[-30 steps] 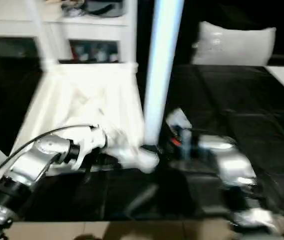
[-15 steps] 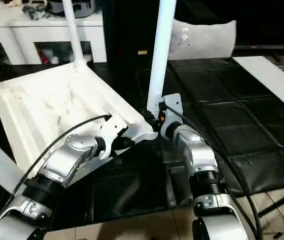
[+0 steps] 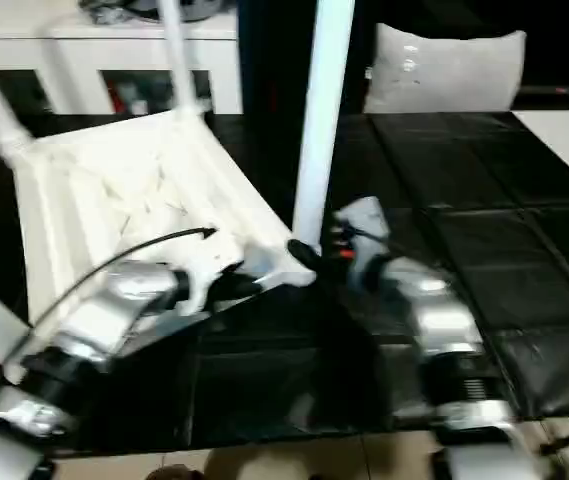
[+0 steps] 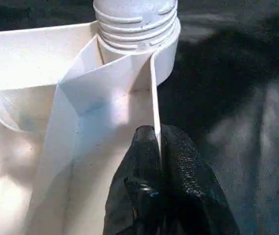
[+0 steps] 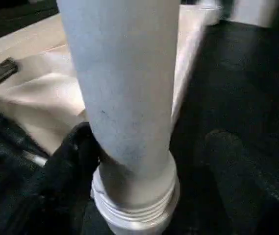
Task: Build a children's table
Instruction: Rotate leg to tighten
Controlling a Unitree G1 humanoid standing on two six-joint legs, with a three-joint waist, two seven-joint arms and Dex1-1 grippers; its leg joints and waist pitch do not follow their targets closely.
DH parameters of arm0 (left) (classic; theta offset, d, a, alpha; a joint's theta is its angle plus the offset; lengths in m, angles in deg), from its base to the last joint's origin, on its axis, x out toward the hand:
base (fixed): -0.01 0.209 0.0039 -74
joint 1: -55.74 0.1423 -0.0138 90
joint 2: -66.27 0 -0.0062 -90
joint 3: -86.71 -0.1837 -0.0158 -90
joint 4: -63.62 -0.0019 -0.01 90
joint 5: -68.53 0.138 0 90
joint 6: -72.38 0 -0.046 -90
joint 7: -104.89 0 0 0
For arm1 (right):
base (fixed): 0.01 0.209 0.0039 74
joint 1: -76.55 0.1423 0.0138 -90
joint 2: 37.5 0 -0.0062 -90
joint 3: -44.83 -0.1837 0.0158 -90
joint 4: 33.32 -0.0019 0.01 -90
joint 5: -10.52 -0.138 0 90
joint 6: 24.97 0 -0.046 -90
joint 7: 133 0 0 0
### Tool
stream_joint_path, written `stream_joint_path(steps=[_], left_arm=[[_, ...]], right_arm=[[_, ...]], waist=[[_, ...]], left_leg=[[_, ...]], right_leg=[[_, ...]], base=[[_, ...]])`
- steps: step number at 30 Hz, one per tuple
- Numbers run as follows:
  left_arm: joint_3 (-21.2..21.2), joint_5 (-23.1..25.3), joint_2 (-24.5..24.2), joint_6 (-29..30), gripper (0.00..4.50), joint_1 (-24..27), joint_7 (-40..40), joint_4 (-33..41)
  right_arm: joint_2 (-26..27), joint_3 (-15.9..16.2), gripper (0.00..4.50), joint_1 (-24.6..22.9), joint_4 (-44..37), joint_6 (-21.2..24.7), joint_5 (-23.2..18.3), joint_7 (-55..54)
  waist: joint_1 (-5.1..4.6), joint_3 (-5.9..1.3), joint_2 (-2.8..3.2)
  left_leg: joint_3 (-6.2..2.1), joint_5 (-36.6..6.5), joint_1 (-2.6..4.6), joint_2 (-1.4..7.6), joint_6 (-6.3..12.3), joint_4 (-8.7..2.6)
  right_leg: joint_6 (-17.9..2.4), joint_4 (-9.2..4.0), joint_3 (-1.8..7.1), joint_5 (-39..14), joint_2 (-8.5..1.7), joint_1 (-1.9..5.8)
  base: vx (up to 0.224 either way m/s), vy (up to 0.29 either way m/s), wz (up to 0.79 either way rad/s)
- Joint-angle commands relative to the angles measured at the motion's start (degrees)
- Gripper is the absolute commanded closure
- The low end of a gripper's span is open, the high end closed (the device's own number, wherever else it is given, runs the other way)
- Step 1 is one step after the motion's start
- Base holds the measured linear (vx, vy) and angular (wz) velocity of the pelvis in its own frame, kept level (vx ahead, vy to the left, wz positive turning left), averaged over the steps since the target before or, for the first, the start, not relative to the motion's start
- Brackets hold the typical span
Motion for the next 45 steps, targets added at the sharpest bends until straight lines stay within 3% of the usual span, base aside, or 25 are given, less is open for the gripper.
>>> stream_joint_path(steps=[1,3,4,5,7,8,11,13,21,23,25,28,32,35,36,38,39,40,41,42,43,44,45], left_arm=[[-2.34,-1.97,-2.25,-5.71,4.5,0.05,-7.59,3.45],[-2.94,-2.18,-3.27,-7.33,4.5,0.38,-9.67,3.48],[-3.09,-2.41,-3.63,-7.95,4.5,0.44,-10.72,3.47],[-3.25,-2.78,-4.12,-8.73,4.5,0.47,-12.35,3.44],[-3.91,-3.25,-5.61,-10.07,4.5,0.48,-15.93,3.75],[-4.0,-3.58,-6.15,-10.26,4.5,0.42,-17.28,3.82],[-4.03,-3.74,-6.53,-10.66,4.5,0.16,-18.39,3.66],[-4.11,-3.69,-6.68,-10.9,4.5,0.02,-18.74,3.37],[-3.99,-3.77,-6.7,-12.31,4.5,-0.62,-19.59,1.31],[-3.98,-3.59,-6.59,-12.52,4.5,-0.67,-19.6,0.94],[-3.71,-3.6,-6.31,-12.13,4.5,-0.52,-19.29,0.71],[-3.27,-3.93,-5.88,-10.78,4.5,-0.38,-18.58,0.95],[-2.59,-4.49,-5.02,-8.29,4.5,-0.12,-17.17,1.68],[-2.22,-4.54,-4.53,-6.85,4.5,-0.1,-16.04,2.04],[-1.22,-3.92,-2.61,-2.42,4.5,-0.47,-11.63,2.93],[-0.63,-3.46,-1.25,0.23,4.5,-0.78,-8.75,3.5],[1.04,-2.72,2.51,5.06,4.5,-1.69,-1.83,4.15],[1.04,-2.72,2.51,5.06,4.5,-1.69,-1.83,4.15],[1.87,-2.46,4.37,6.99,4.5,-2.1,1.37,4.35],[2.85,-2.35,6.96,8.82,4.5,-2.4,5.37,4.55],[3.47,-2.41,8.85,9.97,4.5,-2.54,7.96,4.7],[4.03,-2.5,10.83,11.04,4.5,-2.63,10.59,4.91],[4.04,-2.27,11.59,11.1,4.5,-2.6,11.82,5.19]], right_arm=[[-3.11,2.46,0.61,-0.61,-2.14,-2.29,-0.08,7.86],[-4.21,3.2,0.61,-0.92,-2.62,-2.83,-0.3,10.58],[-4.71,3.55,0.61,-1.0,-2.76,-3.25,-0.44,12.06],[-5.29,4.03,0.61,-0.87,-2.52,-3.72,-0.53,13.9],[-6.23,5.12,0.88,-0.64,-2.16,-4.18,-0.97,18.02],[-6.37,5.51,0.97,-0.56,-2.07,-4.08,-1.32,19.64],[-6.45,6.05,1.22,-0.36,-1.64,-4.18,-1.72,22.15],[-6.44,6.55,1.46,-0.34,-1.36,-3.68,-2.17,23.79],[-6.88,8.17,2.0,-0.45,-1.08,-0.09,-3.64,29.55],[-6.82,8.14,2.34,-0.4,-0.85,0.04,-3.69,29.65],[-6.46,7.89,2.34,-0.69,-0.97,0.97,-4.55,29.83],[-6.05,7.61,2.51,-1.22,-1.5,2.08,-5.39,29.56],[-4.18,6.34,2.51,-2.04,-1.81,3.88,-5.75,25.37],[-2.79,5.87,2.51,-2.32,-2.0,4.39,-5.23,21.92],[0.96,5.0,2.51,-1.72,-0.69,5.19,-2.54,11.98],[3.09,4.42,2.51,-1.01,0.72,5.44,-1.02,6.14],[7.16,2.35,2.51,0.43,3.49,5.58,1.41,-6.55],[7.16,2.35,2.51,0.43,3.49,5.58,1.41,-6.55],[8.78,1.16,2.51,0.95,4.48,5.56,2.23,-12.1],[10.73,-0.63,2.51,1.22,4.36,6.85,2.32,-17.67],[11.77,-1.08,2.51,1.09,3.33,7.28,2.54,-19.71],[12.79,-1.37,2.18,0.8,1.78,7.78,2.7,-21.11],[13.4,-1.54,1.98,0.49,0.68,7.77,2.61,-21.65]], waist=[[0.14,-4.68,0.08],[0.54,-4.53,0.16],[0.89,-4.56,0.71],[1.01,-4.5,0.15],[1.36,-4.44,0.28],[1.37,-4.44,0.01],[1.92,-4.47,0.46],[2.14,-4.55,0.32],[2.51,-4.78,0.16],[2.53,-4.76,0.12],[2.45,-4.72,-0.11],[2.41,-4.68,0.16],[2.33,-4.62,-0.09],[1.89,-4.3,-0.01],[1.54,-4.03,-0.07],[0.81,-3.54,0.15],[-0.69,-3.35,-0.02],[-1.19,-3.32,0.04],[-2.21,-3.44,0.02],[-3.07,-3.43,0.03],[-3.25,-3.55,0.13],[-4.04,-3.63,0.07],[-4.07,-3.5,0.51]], left_leg=[[-0.33,-10.71,0.81,2.08,3.52,-3.56],[-0.27,-11.77,0.95,2.31,3.31,-3.65],[-0.37,-12.24,1.03,2.31,3.04,-3.66],[-0.22,-13.0,1.21,2.3,2.84,-3.7],[-0.27,-13.92,1.24,2.33,2.64,-3.77],[-0.27,-13.89,1.19,2.37,2.55,-3.8],[-0.45,-14.64,1.34,2.56,2.04,-3.84],[-0.44,-14.92,1.38,2.55,1.83,-3.82],[-0.45,-12.67,1.12,2.5,2.19,-3.62],[-0.44,-12.74,1.05,2.44,2.18,-3.61],[-0.41,-12.59,1.07,2.43,2.23,-3.62],[-0.48,-13.36,1.12,2.44,1.92,-3.65],[-0.43,-13.01,1.05,2.39,1.92,-3.64],[-0.54,-15.34,1.36,2.21,1.13,-3.86],[-0.59,-16.46,1.42,2.09,0.67,-3.95],[-0.82,-18.7,1.81,1.99,-0.27,-4.17],[-1.06,-20.54,1.71,1.67,-1.36,-4.02],[-1.22,-21.45,2.03,1.58,-1.61,-3.92],[-1.37,-22.0,1.79,1.38,-1.43,-3.75],[-1.43,-22.11,1.72,1.56,-0.98,-3.82],[-1.49,-22.29,1.85,1.51,-0.74,-3.75],[-1.51,-22.07,1.48,1.64,-0.19,-3.92],[-1.5,-22.55,1.68,1.73,0.22,-4.13]], right_leg=[[-8.03,-3.51,3.66,-15.4,-4.08,4.07],[-7.82,-3.53,3.82,-16.11,-4.1,3.85],[-7.93,-3.56,3.82,-16.5,-4.22,3.81],[-7.98,-3.76,3.83,-16.93,-4.07,3.72],[-7.99,-3.81,3.76,-18.78,-4.26,3.76],[-7.83,-3.84,3.78,-19.14,-4.26,3.81],[-7.98,-3.75,3.84,-19.61,-4.35,3.73],[-7.96,-3.76,3.81,-19.6,-4.34,3.78],[-8.29,-3.41,3.82,-17.77,-4.29,3.89],[-8.27,-3.44,3.79,-17.84,-4.29,3.94],[-8.05,-3.49,3.77,-18.46,-4.28,3.94],[-7.47,-3.74,3.7,-20.07,-4.37,3.93],[-7.32,-3.76,3.68,-20.25,-4.34,3.93],[-5.85,-4.44,3.42,-24.78,-4.35,3.81],[-4.96,-4.77,3.23,-27.4,-4.39,3.76],[-4.1,-5.4,2.9,-30.7,-4.43,3.42],[-1.59,-6.08,1.99,-35.1,-4.54,3.91],[-0.86,-6.62,1.44,-36.35,-4.54,3.74],[0.63,-7.03,1.01,-37.02,-4.54,4.1],[0.85,-7.31,0.79,-35.67,-4.38,4.23],[0.81,-7.39,0.6,-35.16,-4.45,4.2],[0.74,-7.32,0.56,-33.23,-4.33,4.65],[0.53,-7.52,0.69,-31.93,-4.24,4.39]], base=[[0.0,0.0,0.0],[0.0,0.0,0.0],[0.0,0.0,0.0],[0.0,0.0,0.0],[0.0,0.0,0.0],[0.0,0.0,0.0],[0.0,0.0,0.0],[0.0,0.0,0.0],[0.0,0.0,0.0],[0.0,0.0,0.0],[0.0,0.0,0.0],[0.0,0.0,0.0],[0.0,0.0,0.0],[0.0,0.0,0.0],[0.0,0.0,0.0],[0.0,0.0,0.0],[0.0,0.0,0.0],[0.0,0.0,0.0],[0.0,0.0,0.0],[0.0,0.0,0.0],[0.0,0.0,0.0],[0.0,0.0,0.0],[0.0,0.0,0.0]])
